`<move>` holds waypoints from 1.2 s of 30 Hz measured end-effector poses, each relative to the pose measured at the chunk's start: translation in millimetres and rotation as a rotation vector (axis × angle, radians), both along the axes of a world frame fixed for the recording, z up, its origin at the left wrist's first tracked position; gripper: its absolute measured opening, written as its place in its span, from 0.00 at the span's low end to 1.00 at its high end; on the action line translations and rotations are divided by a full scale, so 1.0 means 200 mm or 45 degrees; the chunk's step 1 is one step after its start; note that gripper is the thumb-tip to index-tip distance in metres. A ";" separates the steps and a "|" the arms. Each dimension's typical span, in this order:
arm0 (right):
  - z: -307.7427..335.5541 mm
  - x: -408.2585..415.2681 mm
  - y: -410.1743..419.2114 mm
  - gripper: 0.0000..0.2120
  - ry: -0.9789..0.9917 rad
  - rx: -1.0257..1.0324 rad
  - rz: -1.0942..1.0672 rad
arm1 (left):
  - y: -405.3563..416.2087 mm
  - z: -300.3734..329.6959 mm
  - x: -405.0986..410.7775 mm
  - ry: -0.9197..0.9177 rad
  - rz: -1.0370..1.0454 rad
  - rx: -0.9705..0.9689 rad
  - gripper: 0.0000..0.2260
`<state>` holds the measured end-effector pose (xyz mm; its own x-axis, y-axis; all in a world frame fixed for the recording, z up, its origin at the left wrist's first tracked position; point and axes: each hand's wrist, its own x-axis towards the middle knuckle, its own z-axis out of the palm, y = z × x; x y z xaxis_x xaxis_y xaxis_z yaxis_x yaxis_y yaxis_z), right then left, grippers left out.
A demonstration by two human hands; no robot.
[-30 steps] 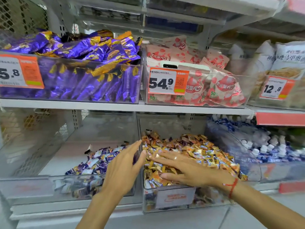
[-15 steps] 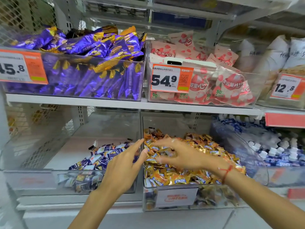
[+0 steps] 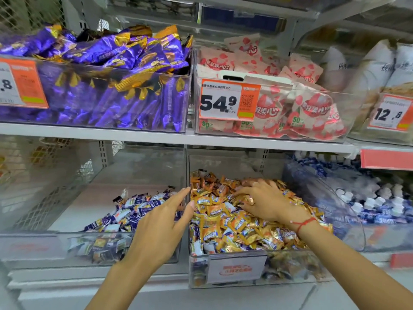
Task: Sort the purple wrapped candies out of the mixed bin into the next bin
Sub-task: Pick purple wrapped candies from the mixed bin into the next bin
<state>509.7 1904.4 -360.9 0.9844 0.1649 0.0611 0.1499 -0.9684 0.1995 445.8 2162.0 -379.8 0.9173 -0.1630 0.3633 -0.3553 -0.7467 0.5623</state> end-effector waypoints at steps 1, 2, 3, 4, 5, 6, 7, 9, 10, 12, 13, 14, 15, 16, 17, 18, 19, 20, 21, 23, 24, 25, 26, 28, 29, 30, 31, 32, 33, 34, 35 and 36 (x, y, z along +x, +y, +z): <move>0.01 -0.01 0.01 0.21 -0.041 -0.016 0.036 | 0.00 0.00 0.00 -0.005 0.006 0.010 0.28; 0.03 -0.03 0.04 0.23 -0.092 0.003 0.094 | 0.00 0.00 0.01 -0.005 0.015 0.018 0.28; 0.03 -0.03 0.07 0.24 -0.124 0.060 0.162 | 0.00 -0.01 0.01 -0.005 0.026 0.025 0.28; 0.03 -0.02 0.10 0.24 -0.098 0.148 0.208 | 0.00 0.00 0.01 -0.006 0.035 0.031 0.27; 0.01 -0.01 0.13 0.22 -0.006 0.254 0.201 | 0.00 0.00 0.01 -0.010 0.043 0.035 0.26; -0.01 0.02 0.16 0.18 0.116 0.315 0.149 | 0.00 0.00 0.01 -0.016 0.048 0.037 0.25; -0.04 0.05 0.18 0.13 0.245 0.282 0.060 | 0.00 0.01 0.00 -0.025 0.050 0.041 0.24; -0.08 0.12 0.19 0.12 0.379 0.216 -0.064 | -0.01 0.02 -0.01 -0.041 0.056 0.066 0.23; -0.07 0.14 0.19 0.16 0.346 0.209 -0.074 | -0.01 0.02 -0.01 -0.043 0.065 0.080 0.22; -0.02 0.13 0.16 0.20 0.163 0.238 -0.050 | -0.02 0.03 -0.02 -0.042 0.088 0.103 0.21; -0.01 0.12 0.13 0.21 0.121 0.311 -0.042 | -0.03 0.04 -0.02 -0.046 0.101 0.117 0.21; -0.01 0.11 0.09 0.22 0.115 0.405 -0.020 | -0.03 0.04 -0.02 -0.069 0.110 0.124 0.20; -0.02 0.08 0.04 0.20 0.128 0.500 -0.010 | -0.03 0.04 -0.01 -0.110 0.106 0.115 0.20; -0.03 0.04 0.01 0.16 0.142 0.617 -0.001 | -0.04 0.05 0.00 -0.169 0.090 0.089 0.19; -0.03 0.00 -0.02 0.13 0.125 0.716 0.009 | -0.05 0.06 0.00 -0.235 0.070 0.054 0.18; -0.03 -0.03 -0.04 0.12 0.076 0.817 0.029 | -0.07 0.07 0.01 -0.301 0.047 0.016 0.17; -0.03 -0.06 -0.05 0.10 0.007 0.919 0.037 | -0.10 0.09 0.01 -0.359 0.024 -0.020 0.16; -0.02 -0.10 -0.06 0.08 -0.077 1.027 0.058 | -0.13 0.11 0.02 -0.402 -0.004 -0.054 0.15; -0.01 -0.12 -0.06 0.05 -0.146 1.149 0.066 | -0.17 0.14 0.01 -0.419 -0.035 -0.075 0.14; 0.01 -0.17 -0.04 0.04 -0.204 1.409 0.097 | -0.25 0.17 0.00 -0.355 -0.126 -0.070 0.15; 0.02 -0.18 -0.03 0.05 -0.194 1.528 0.110 | -0.30 0.18 0.00 -0.283 -0.166 -0.054 0.17; 0.04 -0.20 -0.01 0.04 -0.176 1.620 0.136 | -0.34 0.18 0.01 -0.183 -0.198 -0.041 0.20; 0.07 -0.22 0.01 0.03 -0.141 1.716 0.165 | -0.37 0.19 0.02 -0.079 -0.224 -0.053 0.22; 0.12 -0.27 0.04 0.05 -0.086 1.851 0.218 | -0.39 0.19 0.03 0.010 -0.265 -0.192 0.21; 0.13 -0.27 0.06 0.06 -0.070 1.891 0.244 | -0.39 0.19 0.04 -0.022 -0.275 -0.283 0.16; 0.15 -0.28 0.08 0.06 -0.053 1.901 0.259 | -0.37 0.19 0.04 -0.076 -0.271 -0.362 0.11; 0.15 -0.26 0.09 0.06 -0.044 1.873 0.263 | -0.34 0.18 0.03 -0.123 -0.245 -0.429 0.08; 0.15 -0.25 0.10 0.06 -0.044 1.813 0.235 | -0.30 0.18 0.03 -0.157 -0.198 -0.490 0.07; 0.14 -0.21 0.11 0.06 -0.052 1.700 0.177 | -0.26 0.18 0.03 -0.173 -0.145 -0.565 0.05; 0.12 -0.17 0.13 0.07 -0.043 1.524 0.093 | -0.23 0.18 0.03 -0.173 -0.104 -0.667 0.05; 0.09 -0.11 0.15 0.09 0.004 1.297 0.022 | -0.20 0.17 0.04 -0.152 -0.071 -0.775 0.04; 0.06 -0.07 0.19 0.14 0.089 1.036 -0.029 | -0.17 0.17 0.04 -0.111 -0.046 -0.877 0.05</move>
